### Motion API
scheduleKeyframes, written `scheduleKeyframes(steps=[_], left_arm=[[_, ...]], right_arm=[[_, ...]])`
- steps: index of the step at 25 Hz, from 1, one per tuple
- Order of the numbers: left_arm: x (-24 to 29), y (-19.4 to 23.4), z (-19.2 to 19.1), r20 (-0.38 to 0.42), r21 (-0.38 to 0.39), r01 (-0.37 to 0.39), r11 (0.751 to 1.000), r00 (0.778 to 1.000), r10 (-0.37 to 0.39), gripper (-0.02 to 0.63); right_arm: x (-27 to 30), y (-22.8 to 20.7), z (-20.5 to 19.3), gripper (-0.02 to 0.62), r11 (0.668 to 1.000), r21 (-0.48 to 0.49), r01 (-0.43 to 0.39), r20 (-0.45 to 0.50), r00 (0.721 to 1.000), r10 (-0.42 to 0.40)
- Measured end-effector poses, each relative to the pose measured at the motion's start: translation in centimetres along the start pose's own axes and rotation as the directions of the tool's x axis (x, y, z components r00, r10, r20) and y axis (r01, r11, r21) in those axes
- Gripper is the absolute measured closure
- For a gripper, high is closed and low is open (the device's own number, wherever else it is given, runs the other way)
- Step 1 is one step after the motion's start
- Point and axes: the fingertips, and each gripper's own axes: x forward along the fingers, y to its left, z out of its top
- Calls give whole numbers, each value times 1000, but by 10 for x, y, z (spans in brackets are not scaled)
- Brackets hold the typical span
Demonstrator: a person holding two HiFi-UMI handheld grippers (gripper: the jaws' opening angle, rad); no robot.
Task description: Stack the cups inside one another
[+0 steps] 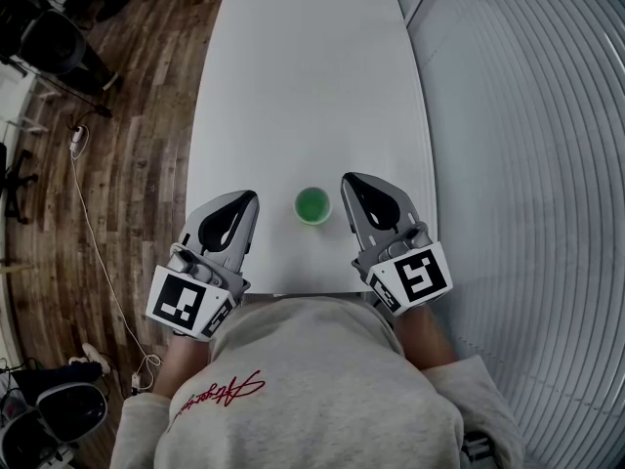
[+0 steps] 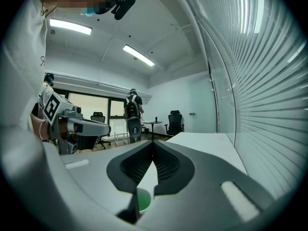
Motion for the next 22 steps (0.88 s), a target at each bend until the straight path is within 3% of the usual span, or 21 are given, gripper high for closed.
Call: scheduleKeyframes(steps=[22], left_arm=[[10,16,-5,-11,-9,0,1000,1000,0,611]], right_arm=[[19,-4,-4,594,1000,-15,-11,-22,1000,11]])
